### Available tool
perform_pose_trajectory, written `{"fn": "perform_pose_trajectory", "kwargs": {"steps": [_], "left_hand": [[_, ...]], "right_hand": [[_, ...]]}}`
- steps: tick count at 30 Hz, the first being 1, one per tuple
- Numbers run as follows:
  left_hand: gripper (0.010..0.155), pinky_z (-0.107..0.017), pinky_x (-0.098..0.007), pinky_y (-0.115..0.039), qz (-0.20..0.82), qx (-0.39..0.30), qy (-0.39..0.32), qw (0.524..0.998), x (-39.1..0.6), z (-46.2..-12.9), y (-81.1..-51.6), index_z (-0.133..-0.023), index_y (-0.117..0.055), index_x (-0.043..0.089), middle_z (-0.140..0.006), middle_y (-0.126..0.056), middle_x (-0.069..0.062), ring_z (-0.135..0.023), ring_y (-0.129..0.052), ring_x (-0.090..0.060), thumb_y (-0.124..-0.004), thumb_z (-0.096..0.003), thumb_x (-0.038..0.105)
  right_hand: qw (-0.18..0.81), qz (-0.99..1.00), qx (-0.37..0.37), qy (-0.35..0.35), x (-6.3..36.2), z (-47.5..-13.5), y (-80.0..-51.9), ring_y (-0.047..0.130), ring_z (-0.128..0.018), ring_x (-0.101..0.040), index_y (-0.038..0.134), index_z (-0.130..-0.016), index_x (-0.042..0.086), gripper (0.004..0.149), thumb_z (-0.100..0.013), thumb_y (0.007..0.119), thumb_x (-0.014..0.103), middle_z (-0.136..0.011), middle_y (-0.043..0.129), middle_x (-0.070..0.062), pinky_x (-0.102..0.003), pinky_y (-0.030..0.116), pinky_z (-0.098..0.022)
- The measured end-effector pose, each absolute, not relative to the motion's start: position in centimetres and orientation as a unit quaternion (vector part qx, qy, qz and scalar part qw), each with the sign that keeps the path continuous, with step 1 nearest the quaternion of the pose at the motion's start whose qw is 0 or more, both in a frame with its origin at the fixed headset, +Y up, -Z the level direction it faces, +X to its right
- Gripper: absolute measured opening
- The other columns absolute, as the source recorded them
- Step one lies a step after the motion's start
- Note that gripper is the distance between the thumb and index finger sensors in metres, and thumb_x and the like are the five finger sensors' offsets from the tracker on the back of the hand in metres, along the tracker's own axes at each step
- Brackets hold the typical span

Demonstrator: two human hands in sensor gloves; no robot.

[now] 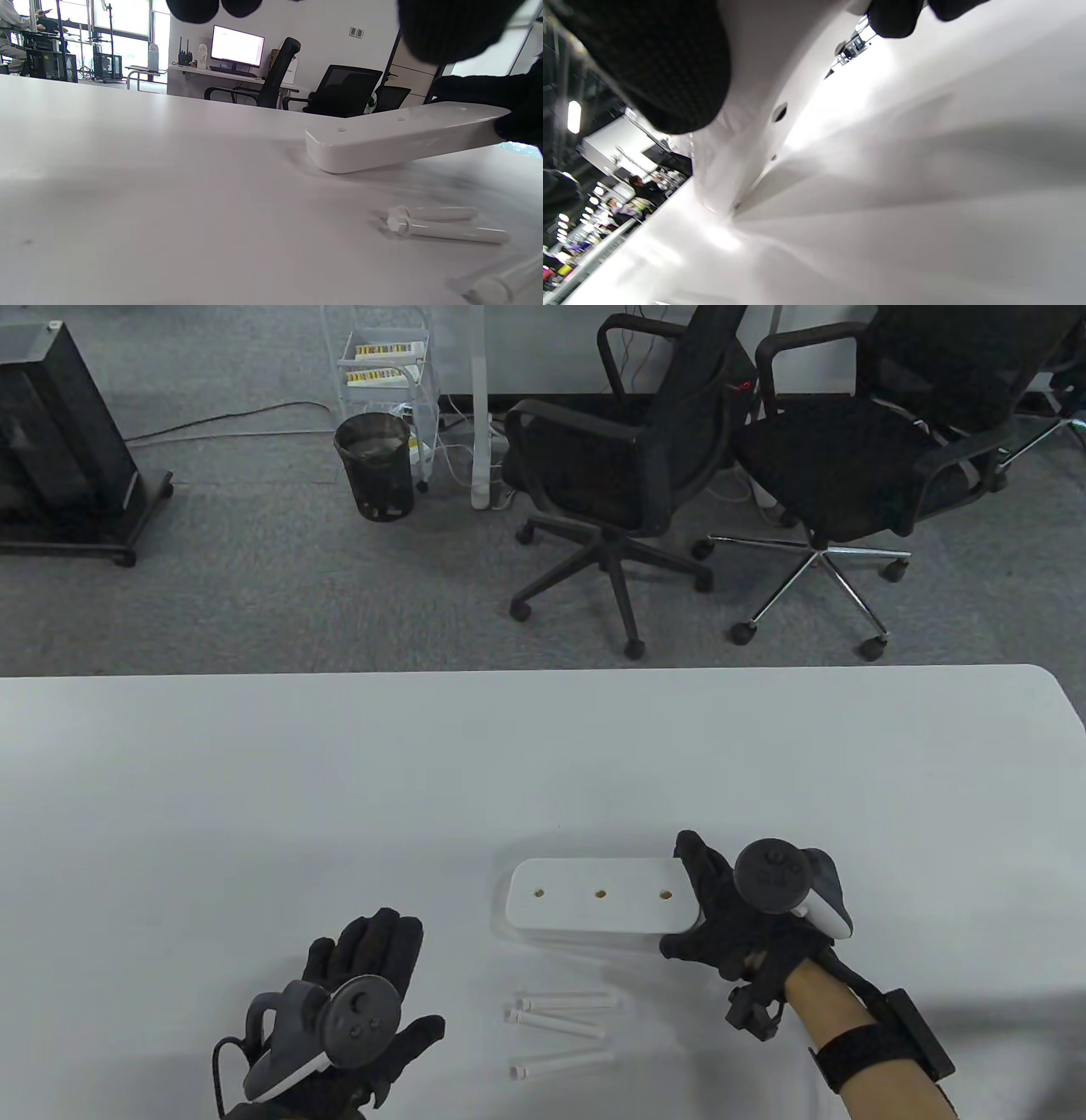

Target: Fit Hanoi Tower parts together into a complete Hanoi Tower

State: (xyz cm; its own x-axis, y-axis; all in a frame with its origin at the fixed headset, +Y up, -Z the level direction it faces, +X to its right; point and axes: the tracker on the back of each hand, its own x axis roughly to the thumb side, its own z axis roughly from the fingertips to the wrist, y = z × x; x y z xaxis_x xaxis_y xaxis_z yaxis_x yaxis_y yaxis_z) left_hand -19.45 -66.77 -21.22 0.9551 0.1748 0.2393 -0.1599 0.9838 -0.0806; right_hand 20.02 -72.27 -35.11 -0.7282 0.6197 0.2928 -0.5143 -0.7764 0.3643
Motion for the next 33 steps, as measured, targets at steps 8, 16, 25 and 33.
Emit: {"fn": "perform_pose_trajectory", "kwargs": {"steps": [8,16,25,33], "left_hand": [[0.096,-0.075,-0.068,-0.036,0.078,-0.048,-0.131,0.987,-19.1,-21.3,-67.1,-0.113,-0.032,0.019,-0.119,-0.035,-0.015,-0.11,-0.043,-0.049,-0.078,-0.0403,0.062],[0.097,-0.074,-0.068,-0.037,0.073,-0.056,-0.133,0.987,-18.9,-21.5,-67.4,-0.113,-0.032,0.019,-0.119,-0.037,-0.015,-0.11,-0.043,-0.049,-0.078,-0.0403,0.062],[0.096,-0.074,-0.068,-0.037,0.067,-0.066,-0.138,0.986,-18.4,-21.6,-67.9,-0.113,-0.032,0.019,-0.118,-0.037,-0.015,-0.11,-0.043,-0.049,-0.078,-0.0404,0.062],[0.092,-0.074,-0.067,-0.04,0.099,-0.087,-0.142,0.981,-16.3,-22.2,-67.7,-0.113,-0.038,0.019,-0.118,-0.043,-0.015,-0.109,-0.047,-0.049,-0.079,-0.0409,0.061]], "right_hand": [[0.209,0.948,0.181,0.159,20.1,-35.4,-74.0,0.035,-0.101,-0.052,0.011,-0.098,0.008,0.115,-0.028,0.097,0.041,-0.111,0.028,-0.023,-0.07,0.032,-0.071],[0.135,0.962,0.155,0.179,19.6,-35.5,-75.7,0.031,-0.099,-0.055,0.013,-0.098,0.006,0.113,-0.029,0.097,0.04,-0.11,0.031,-0.026,-0.071,0.028,-0.069],[0.113,0.966,0.148,0.181,19.3,-35.4,-76.1,0.031,-0.099,-0.054,0.012,-0.098,0.009,0.113,-0.03,0.095,0.042,-0.109,0.029,-0.026,-0.068,0.036,-0.071],[0.106,0.965,0.145,0.19,19.2,-35.4,-76.2,0.029,-0.099,-0.053,0.009,-0.098,0.01,0.113,-0.031,0.094,0.042,-0.109,0.027,-0.026,-0.067,0.035,-0.071]]}}
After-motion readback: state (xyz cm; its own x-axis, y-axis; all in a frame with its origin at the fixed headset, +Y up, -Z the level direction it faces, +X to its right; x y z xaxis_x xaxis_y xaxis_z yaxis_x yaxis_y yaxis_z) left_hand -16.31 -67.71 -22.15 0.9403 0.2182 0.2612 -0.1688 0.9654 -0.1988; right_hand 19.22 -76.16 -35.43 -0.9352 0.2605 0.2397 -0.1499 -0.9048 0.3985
